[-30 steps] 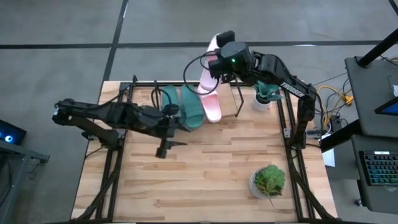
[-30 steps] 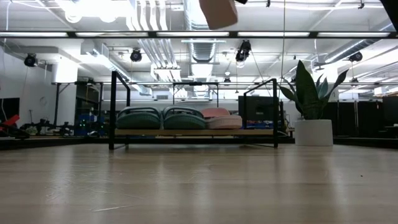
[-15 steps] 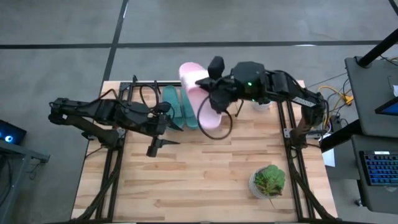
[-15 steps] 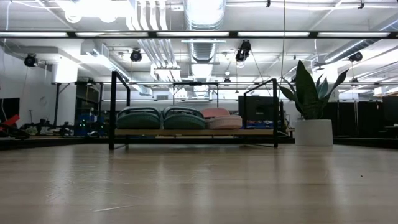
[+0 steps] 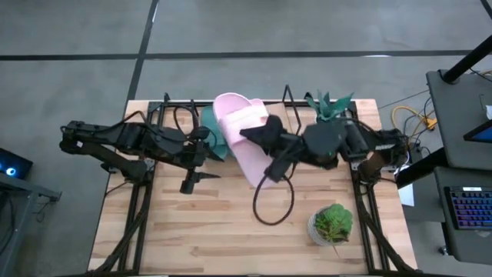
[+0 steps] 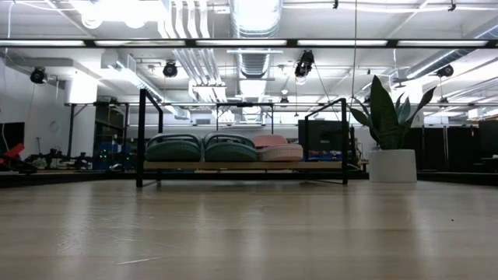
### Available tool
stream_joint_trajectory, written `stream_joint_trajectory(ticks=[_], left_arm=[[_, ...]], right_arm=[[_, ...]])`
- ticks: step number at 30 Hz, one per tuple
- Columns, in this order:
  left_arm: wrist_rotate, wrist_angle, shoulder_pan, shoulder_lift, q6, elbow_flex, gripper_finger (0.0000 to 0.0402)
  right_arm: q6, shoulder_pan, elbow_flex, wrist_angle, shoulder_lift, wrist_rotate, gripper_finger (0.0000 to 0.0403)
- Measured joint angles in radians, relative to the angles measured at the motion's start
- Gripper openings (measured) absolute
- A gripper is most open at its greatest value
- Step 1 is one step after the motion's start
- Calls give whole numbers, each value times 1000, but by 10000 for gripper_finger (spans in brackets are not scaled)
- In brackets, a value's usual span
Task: Pick and place slides into the shelf
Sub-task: Put the pink slide on the shelf
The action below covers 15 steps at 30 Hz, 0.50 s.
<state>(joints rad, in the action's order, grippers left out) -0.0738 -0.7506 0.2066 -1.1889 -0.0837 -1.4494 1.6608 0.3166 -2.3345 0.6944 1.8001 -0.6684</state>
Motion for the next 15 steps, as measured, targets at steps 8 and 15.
stream_joint_trajectory(ticks=[8,15], left_arm=[[-63,-56,0,11,0,25,199],[-124,-51,0,73,3,104,199]], right_arm=[[-295,34,38,74,2,-27,8],[-1067,-25,39,174,0,215,8]])
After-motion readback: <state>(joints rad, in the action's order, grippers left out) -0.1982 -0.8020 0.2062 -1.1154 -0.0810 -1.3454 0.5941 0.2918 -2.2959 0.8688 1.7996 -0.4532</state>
